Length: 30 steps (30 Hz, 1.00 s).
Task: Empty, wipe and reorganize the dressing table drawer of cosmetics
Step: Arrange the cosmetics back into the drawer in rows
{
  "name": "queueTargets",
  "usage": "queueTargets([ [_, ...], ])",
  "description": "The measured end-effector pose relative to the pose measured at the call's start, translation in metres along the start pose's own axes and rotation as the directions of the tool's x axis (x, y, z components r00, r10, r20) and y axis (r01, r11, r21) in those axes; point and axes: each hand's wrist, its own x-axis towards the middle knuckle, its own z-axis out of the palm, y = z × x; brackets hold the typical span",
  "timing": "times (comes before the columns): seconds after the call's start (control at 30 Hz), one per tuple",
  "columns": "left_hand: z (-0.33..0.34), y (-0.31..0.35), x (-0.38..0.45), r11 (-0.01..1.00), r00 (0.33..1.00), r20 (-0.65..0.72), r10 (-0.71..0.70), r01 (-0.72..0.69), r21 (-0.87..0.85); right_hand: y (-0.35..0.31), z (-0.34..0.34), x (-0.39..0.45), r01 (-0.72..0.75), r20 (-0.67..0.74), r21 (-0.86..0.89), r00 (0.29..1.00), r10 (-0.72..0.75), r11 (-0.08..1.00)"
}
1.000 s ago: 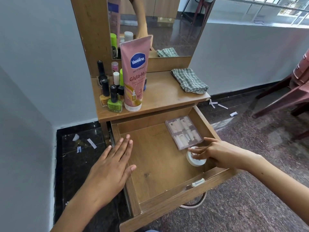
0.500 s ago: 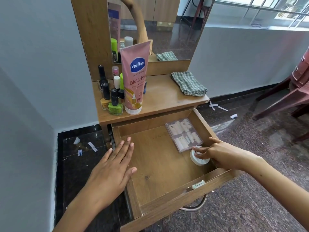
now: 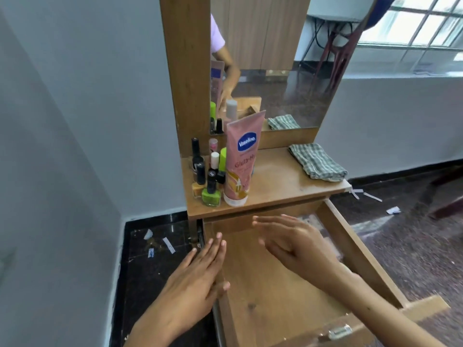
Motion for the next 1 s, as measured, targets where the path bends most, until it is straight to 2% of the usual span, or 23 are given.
queueTargets([
  [0.1,-0.003,0.002,0.003,0.998,0.997,0.075,-0.011,0.006,0.066,-0.015,0.006,0.023,-0.099,-0.324,0.169,0.934,0.150,0.981],
  [0.2,-0.005,0.002,0.007,0.996,0.993,0.115,-0.013,0.003,0.089,-0.020,0.013,0.044,-0.191,-0.421,0.227,0.865,0.273,0.955],
  [0.43,-0.003,-0.001,0.015,0.984,0.973,0.231,-0.023,-0.019,0.175,-0.026,0.030,0.072,-0.286,-0.396,0.410,0.800,0.451,0.866],
  [0.7,0.003,-0.004,0.019,0.986,0.970,0.243,-0.024,-0.017,0.163,-0.025,0.040,0.077,-0.236,-0.424,0.439,0.796,0.432,0.867],
  [0.9,-0.001,0.004,0.008,0.994,0.988,0.149,-0.041,0.024,0.109,-0.028,0.013,0.051,-0.155,-0.446,0.400,0.829,0.339,0.904],
  [0.97,-0.002,0.006,0.002,0.994,0.996,0.093,-0.020,0.009,0.108,-0.024,-0.010,0.027,-0.142,-0.375,0.363,0.882,0.284,0.921],
  [1.0,-0.002,0.006,0.000,0.994,0.998,0.064,-0.013,0.006,0.109,-0.021,-0.023,0.013,-0.154,-0.295,0.331,0.920,0.257,0.931],
])
